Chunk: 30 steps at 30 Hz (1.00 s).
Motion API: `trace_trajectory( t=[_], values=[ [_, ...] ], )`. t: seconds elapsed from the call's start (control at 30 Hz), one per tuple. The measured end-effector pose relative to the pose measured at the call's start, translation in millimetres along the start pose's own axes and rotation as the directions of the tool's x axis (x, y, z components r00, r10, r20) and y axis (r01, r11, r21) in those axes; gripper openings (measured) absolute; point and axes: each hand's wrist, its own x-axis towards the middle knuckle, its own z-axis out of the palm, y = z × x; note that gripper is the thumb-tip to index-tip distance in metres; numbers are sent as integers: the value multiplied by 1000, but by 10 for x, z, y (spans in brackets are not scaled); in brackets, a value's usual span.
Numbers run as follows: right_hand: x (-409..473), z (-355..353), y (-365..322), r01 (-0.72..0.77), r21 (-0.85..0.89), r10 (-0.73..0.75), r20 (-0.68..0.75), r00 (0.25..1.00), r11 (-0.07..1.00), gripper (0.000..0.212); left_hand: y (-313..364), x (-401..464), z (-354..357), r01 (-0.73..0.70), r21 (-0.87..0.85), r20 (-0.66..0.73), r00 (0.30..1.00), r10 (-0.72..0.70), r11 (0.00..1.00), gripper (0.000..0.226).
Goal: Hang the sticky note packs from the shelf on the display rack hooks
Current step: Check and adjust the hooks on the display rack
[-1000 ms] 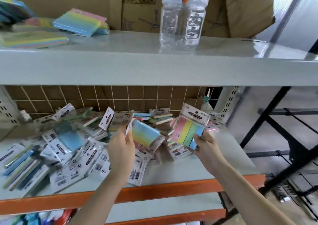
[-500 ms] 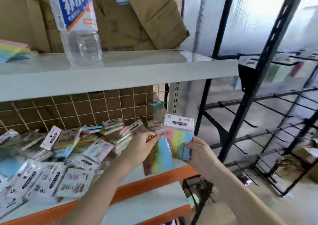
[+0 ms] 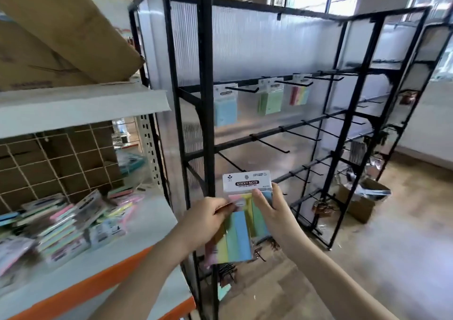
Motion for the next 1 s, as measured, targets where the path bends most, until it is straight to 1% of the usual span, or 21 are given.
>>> trace_trajectory(
  t=[0.1, 0.17, 0.27, 0.33, 0.4, 0.47, 0.5, 0.6, 0.7, 0.8, 0.87, 0.93, 1.0],
  values=[
    [41, -407, -54, 37, -16, -37, -47, 998, 999, 7, 258, 201, 217, -36, 46, 51, 998, 33, 998, 26],
    [87, -655, -110, 50, -9, -50, -83, 995, 999, 8, 408, 349, 333, -50, 50, 60, 997, 47, 997, 22],
    [167, -1009, -134, 60, 18, -56, -154, 986, 998, 10, 571, 615, 486, -63, 52, 22, 998, 62, 997, 12],
    [233, -1237, -114, 60, 74, -42, -222, 974, 995, 13, 710, 815, 573, -74, -6, 2, 997, 74, 997, 18],
    [319, -1479, -80, 75, 92, -40, -339, 940, 993, 16, 841, 1066, 663, -104, -20, -8, 995, 104, 994, 22],
    [428, -1754, -54, 114, 41, -82, -464, 882, 993, 22, 972, 1336, 758, -118, -28, -14, 993, 118, 993, 17],
    [490, -1896, -57, 128, 11, -105, -502, 858, 992, 24, 1021, 1488, 814, -127, -36, -17, 992, 127, 991, 15],
    [711, -2318, -95, 144, -71, -159, -539, 827, 987, 25, 1186, 1944, 994, -141, -78, 0, 990, 142, 987, 13],
    [971, -2712, -166, 153, -113, -190, -550, 813, 982, 22, 1351, 2416, 1162, -188, -145, 9, 981, 192, 971, 13],
    [1274, -3057, -200, 105, -205, -205, -562, 801, 973, 19, 1469, 2877, 1305, -225, -179, -18, 974, 225, 958, 15],
    [1500, -3261, -208, 68, -243, -201, -581, 789, 968, 19, 1525, 3165, 1391, -213, -220, -44, 977, 208, 952, 14],
    [1734, -3443, -222, 72, -277, -233, -611, 756, 958, 26, 1574, 3442, 1465, -169, -347, -21, 985, 172, 923, 7],
    [1946, -3568, -244, 99, -298, -273, -627, 729, 950, 30, 1615, 3691, 1524, -118, -459, 0, 991, 133, 881, 10]
  ],
)
